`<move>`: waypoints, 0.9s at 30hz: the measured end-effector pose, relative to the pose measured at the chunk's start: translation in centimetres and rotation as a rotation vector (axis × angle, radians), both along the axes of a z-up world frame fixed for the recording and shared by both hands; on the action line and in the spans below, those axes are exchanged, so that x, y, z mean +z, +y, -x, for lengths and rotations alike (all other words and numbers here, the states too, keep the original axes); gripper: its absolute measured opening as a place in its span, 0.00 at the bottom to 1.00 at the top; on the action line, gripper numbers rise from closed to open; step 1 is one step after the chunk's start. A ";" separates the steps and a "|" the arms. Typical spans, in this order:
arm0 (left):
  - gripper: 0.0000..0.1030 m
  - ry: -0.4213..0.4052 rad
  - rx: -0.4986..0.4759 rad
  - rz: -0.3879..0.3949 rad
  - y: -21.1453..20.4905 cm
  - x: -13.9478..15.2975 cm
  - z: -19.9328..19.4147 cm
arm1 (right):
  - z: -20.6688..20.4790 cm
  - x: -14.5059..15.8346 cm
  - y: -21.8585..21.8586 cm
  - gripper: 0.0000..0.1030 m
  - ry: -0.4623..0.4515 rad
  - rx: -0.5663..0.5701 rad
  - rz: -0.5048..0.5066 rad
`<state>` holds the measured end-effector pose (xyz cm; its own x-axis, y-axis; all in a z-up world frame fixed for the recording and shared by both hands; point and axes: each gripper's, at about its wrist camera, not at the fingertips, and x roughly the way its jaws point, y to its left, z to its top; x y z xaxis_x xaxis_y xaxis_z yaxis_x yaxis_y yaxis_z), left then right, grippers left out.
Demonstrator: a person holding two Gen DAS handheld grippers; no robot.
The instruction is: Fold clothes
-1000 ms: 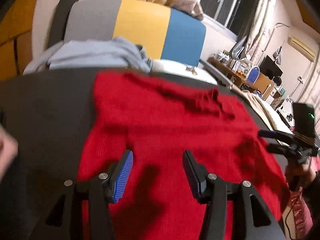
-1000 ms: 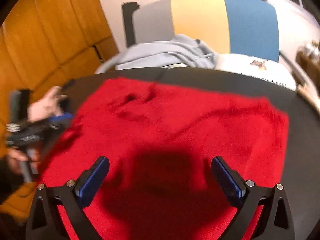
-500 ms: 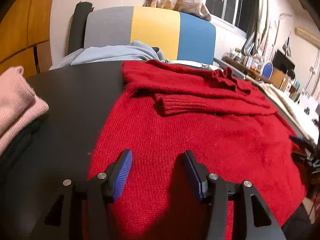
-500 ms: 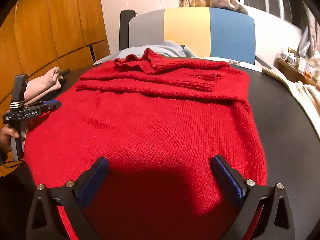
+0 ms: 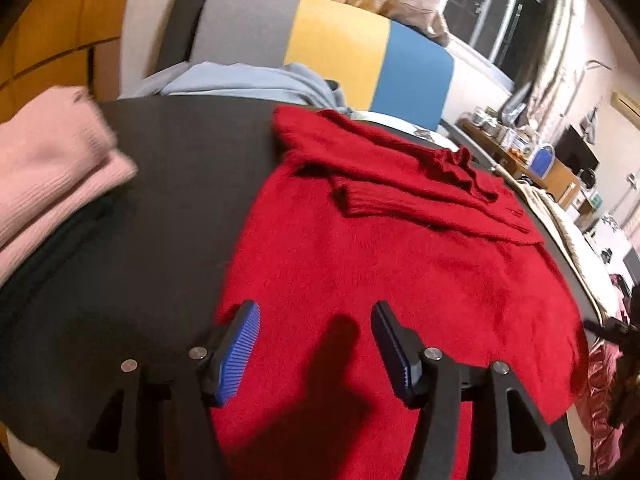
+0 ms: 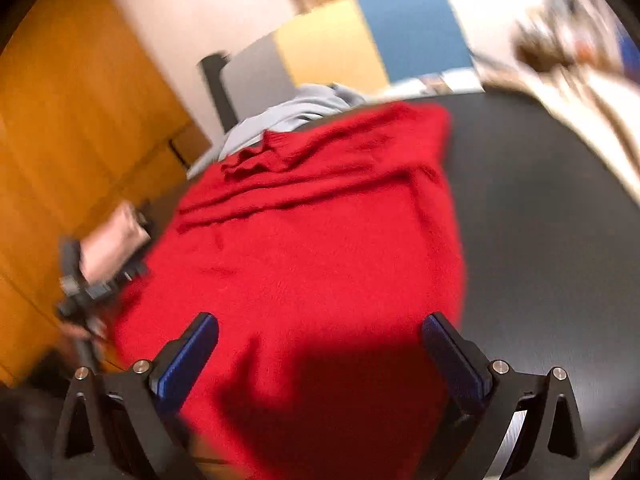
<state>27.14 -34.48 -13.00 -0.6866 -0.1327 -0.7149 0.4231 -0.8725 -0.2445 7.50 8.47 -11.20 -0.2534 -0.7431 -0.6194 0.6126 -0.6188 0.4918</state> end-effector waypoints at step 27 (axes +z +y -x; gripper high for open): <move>0.66 -0.089 -0.107 -0.098 0.8 -0.6 -7.3 | -1.0 -4.9 -1.3 1.00 -0.503 0.256 0.435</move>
